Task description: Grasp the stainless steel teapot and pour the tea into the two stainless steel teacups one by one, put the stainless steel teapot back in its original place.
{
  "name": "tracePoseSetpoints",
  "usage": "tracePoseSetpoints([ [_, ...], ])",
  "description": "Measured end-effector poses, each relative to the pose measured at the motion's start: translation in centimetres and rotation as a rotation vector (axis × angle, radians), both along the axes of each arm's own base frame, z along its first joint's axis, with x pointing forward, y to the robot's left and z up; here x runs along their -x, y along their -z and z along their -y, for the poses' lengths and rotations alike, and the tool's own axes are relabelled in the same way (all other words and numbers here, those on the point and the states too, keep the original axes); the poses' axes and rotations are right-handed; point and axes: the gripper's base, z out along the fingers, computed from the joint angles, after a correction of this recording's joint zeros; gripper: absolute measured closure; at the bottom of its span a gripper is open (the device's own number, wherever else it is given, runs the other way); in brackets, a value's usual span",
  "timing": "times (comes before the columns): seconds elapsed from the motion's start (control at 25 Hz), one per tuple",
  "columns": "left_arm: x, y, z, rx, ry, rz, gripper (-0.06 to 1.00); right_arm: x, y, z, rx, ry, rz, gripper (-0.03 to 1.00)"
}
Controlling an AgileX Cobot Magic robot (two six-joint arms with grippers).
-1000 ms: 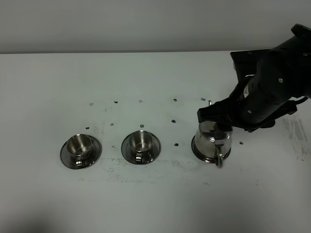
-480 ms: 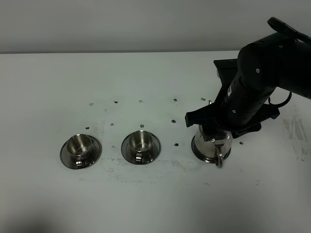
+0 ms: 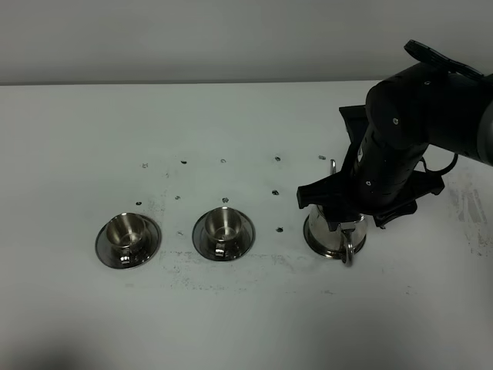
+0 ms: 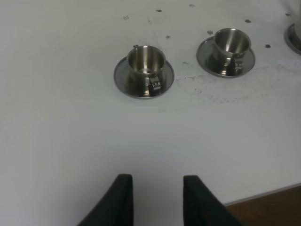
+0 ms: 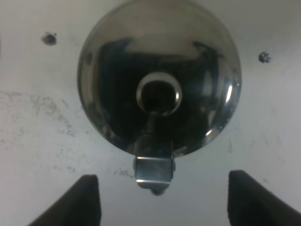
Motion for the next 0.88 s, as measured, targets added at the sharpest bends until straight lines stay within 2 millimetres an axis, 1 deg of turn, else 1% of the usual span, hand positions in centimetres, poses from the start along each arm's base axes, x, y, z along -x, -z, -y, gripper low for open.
tracePoseSetpoints([
  [0.36,0.0,0.0,0.0,0.000,0.000,-0.001,0.68,-0.4,1.1,-0.4,-0.010,0.016,-0.018,0.40],
  [0.88,0.0,0.0,-0.1,-0.012,-0.009,-0.001,0.68,-0.8,3.2,-0.5,0.030,0.050,-0.063,0.41],
])
